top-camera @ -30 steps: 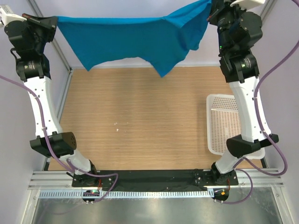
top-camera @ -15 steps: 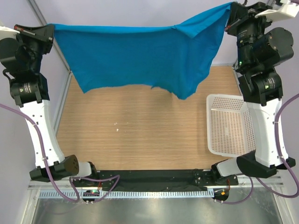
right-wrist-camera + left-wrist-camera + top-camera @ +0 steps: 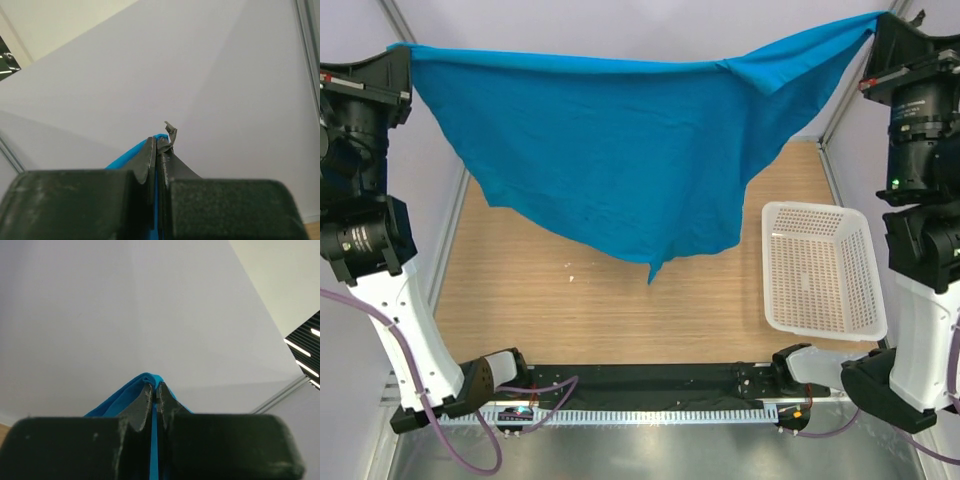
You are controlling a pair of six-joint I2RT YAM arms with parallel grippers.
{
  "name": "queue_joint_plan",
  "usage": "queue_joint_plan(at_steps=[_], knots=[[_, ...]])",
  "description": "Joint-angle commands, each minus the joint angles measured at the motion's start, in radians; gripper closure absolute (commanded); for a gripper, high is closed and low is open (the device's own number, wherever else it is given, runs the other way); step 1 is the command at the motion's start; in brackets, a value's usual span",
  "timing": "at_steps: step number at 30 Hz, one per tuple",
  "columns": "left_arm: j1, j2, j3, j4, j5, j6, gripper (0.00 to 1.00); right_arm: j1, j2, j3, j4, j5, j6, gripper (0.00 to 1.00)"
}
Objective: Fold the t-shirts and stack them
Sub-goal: Flatten the tshirt out
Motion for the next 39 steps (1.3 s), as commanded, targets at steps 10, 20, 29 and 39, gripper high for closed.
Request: queue_joint_plan(at_steps=[10, 20, 29, 39], knots=[[0.013, -0.178, -0.114, 0.02, -0.035, 0.003, 1.0, -0.01, -0.176, -0.089, 0.05, -0.016, -0.027, 0.99], [0.013, -0.285, -0.086, -0.01, -0.066, 0.053, 1.0, -0.01, -0.287, -0.131, 0.061, -0.059, -0.017, 0.99], [0.013, -0.34, -0.049, -0.03, -0.076, 0.081, 1.0, -0.008, -0.355, -0.178, 0.081, -0.133, 0.023, 0.99], [0.005, -0.416, -0.21, -0.06, -0.098, 0.101, 1.0, -0.007, -0.383, -0.327, 0.13, -0.131, 0.091, 0.99]])
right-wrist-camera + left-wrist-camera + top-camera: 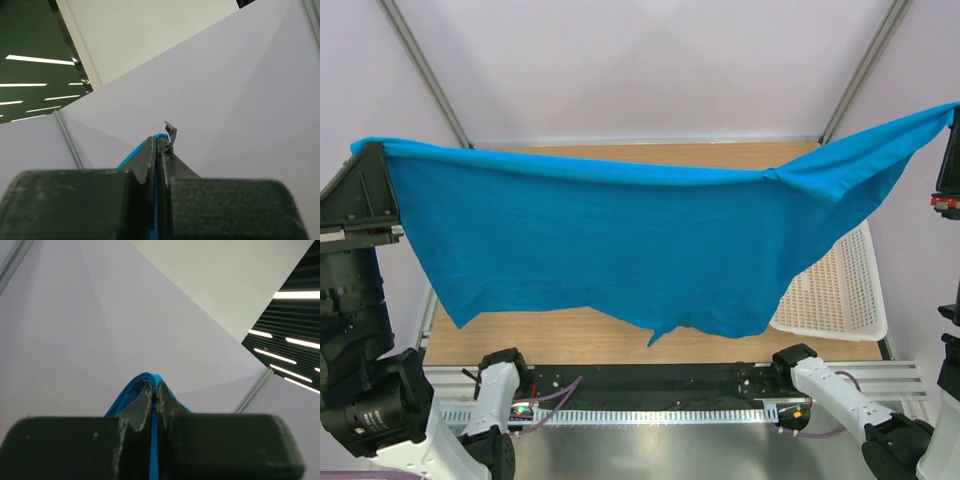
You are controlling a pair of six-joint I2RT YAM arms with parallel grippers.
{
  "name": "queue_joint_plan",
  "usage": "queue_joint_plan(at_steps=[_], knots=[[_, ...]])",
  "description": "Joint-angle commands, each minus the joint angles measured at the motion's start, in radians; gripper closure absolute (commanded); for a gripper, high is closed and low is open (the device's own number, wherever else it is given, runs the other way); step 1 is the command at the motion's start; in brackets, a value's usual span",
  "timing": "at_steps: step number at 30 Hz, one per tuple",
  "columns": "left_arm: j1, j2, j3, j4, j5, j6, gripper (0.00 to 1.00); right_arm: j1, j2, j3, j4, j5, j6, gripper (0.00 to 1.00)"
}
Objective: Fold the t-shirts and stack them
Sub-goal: Flatten the tshirt out
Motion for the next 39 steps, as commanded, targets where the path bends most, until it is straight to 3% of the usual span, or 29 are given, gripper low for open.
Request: queue_joint_plan(at_steps=[1, 9, 13, 20, 24, 28, 32, 39], knots=[[0.002, 0.029, -0.12, -0.002, -0.035, 0.01, 1.0, -0.005, 0.088, -0.056, 0.065, 0.013, 0.043, 0.99], [0.002, 0.037, -0.626, 0.081, -0.069, 0.021, 1.0, -0.006, 0.269, -0.287, 0.148, 0.011, 0.111, 0.99], [0.002, 0.092, -0.761, 0.142, -0.1, 0.055, 1.0, -0.005, 0.402, -0.358, 0.23, 0.005, 0.128, 0.99], [0.005, 0.343, -0.93, 0.36, -0.094, 0.069, 1.0, -0.006, 0.706, -0.378, 0.373, -0.045, 0.128, 0.99], [0.006, 0.611, -0.886, 0.404, -0.057, 0.108, 1.0, -0.006, 0.926, -0.282, 0.393, -0.061, 0.109, 0.99], [0.009, 0.783, -0.794, 0.428, -0.025, 0.133, 1.0, -0.008, 1.071, -0.165, 0.355, -0.077, 0.083, 0.99], [0.019, 0.891, -0.71, 0.435, 0.005, 0.135, 1.0, -0.008, 1.171, -0.071, 0.305, -0.093, 0.069, 0.99], [0.049, 1.011, -0.578, 0.379, 0.101, 0.132, 1.0, -0.008, 1.202, 0.018, 0.159, -0.082, 0.072, 0.99]])
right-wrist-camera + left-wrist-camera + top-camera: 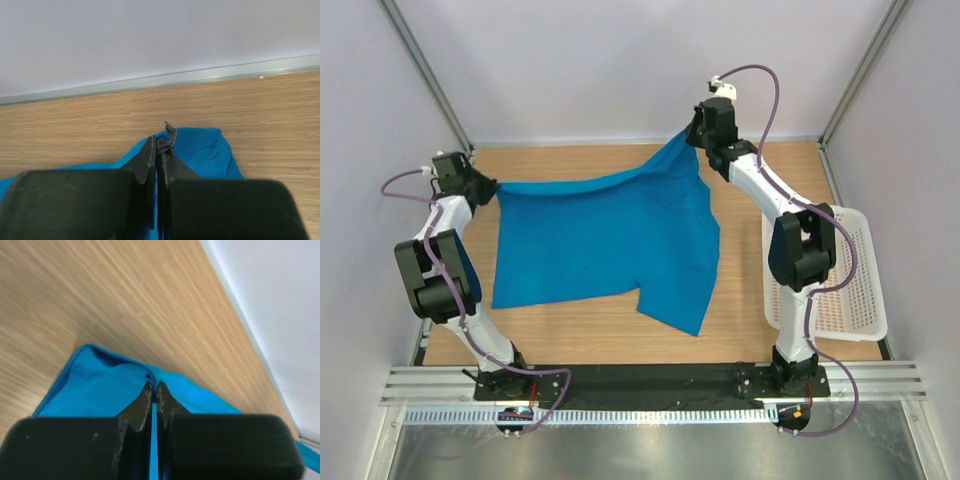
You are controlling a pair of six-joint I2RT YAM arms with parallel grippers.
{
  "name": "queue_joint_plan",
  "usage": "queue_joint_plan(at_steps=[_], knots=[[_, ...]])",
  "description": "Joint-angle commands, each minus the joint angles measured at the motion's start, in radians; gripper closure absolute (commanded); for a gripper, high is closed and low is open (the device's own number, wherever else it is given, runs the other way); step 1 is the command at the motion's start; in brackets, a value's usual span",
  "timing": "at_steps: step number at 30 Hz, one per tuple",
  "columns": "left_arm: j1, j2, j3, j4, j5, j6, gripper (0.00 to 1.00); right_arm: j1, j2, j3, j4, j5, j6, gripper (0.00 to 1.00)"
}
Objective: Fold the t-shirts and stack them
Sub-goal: Fold the tshirt
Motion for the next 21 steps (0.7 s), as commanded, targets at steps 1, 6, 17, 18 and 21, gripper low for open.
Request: queue_joint_plan(at_steps=[1, 6, 17, 18, 21], knots=[[0.029, 0.027, 0.07, 0.021, 0.077, 0.023, 1.0, -0.003, -0.034, 0.073, -0.042, 0.018, -0.02, 0.99], [0.057, 0.07, 0.097, 0.0, 0.132, 0.021, 1.0, -0.011, -0.077, 0.059, -0.101, 0.03, -0.011, 0.99], [0.075, 0.217, 0.241, -0.31, 0.243, 0.089, 1.0, -0.013, -0.146, 0.07, -0.51, 0.012, 0.188, 0.99], [0.074, 0.217, 0.238, -0.339, 0.238, 0.093, 1.0, -0.013, -0.15, 0.065, -0.553, 0.01, 0.195, 0.99], [0.074, 0.211, 0.239, -0.399, 0.222, 0.115, 1.0, -0.02, -0.15, 0.07, -0.655, 0.01, 0.222, 0.99]])
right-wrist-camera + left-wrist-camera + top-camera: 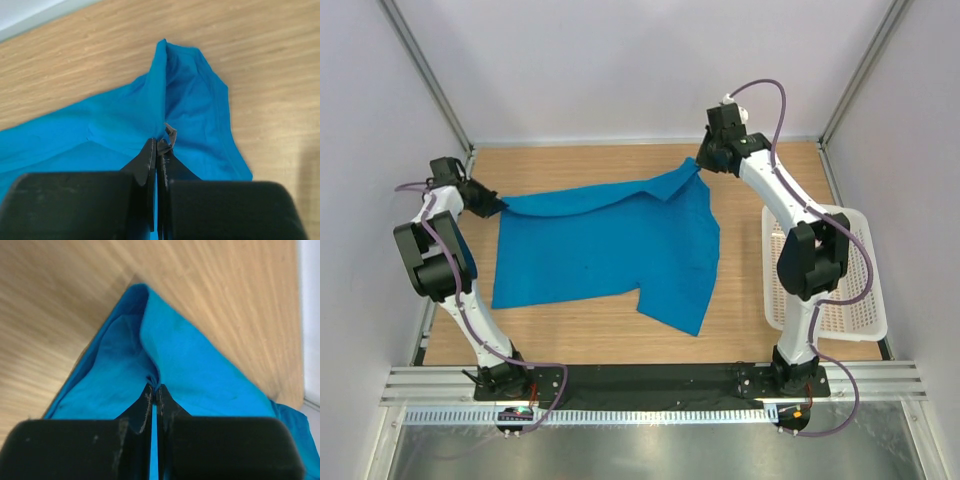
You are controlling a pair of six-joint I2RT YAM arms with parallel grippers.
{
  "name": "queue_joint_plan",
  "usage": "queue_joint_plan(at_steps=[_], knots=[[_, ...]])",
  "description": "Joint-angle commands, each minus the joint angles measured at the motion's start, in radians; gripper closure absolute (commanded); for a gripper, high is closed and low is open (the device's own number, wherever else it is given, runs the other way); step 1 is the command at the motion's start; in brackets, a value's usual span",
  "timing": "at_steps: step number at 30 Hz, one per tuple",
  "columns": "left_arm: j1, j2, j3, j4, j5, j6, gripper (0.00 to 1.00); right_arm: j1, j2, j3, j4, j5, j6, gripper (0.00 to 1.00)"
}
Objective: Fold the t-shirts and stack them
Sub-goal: Fold the tshirt
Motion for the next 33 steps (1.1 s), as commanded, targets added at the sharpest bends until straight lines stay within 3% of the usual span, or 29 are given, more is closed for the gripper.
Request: queue_joint_plan(at_steps=[1, 7, 17, 33], knots=[[0.007, -0.004, 0.055, -0.148, 0.004, 0.054, 1.0, -0.014, -0.069, 0.028, -0.176, 0.011, 0.075, 0.99], [0.008, 0.023, 0.08, -0.292, -0.03, 0.083, 1.0, -0.034, -0.078, -0.051, -0.245, -0.027, 0.143, 0.99], [0.016, 0.106, 0.181, -0.39, -0.033, 0.127, 1.0, -0.057, -0.035, -0.136, -0.233, -0.067, 0.146, 0.99], [0.053, 0.154, 0.18, -0.412, -0.068, 0.129, 1.0, -0.06, 0.054, -0.161, -0.23, -0.107, 0.16, 0.99]])
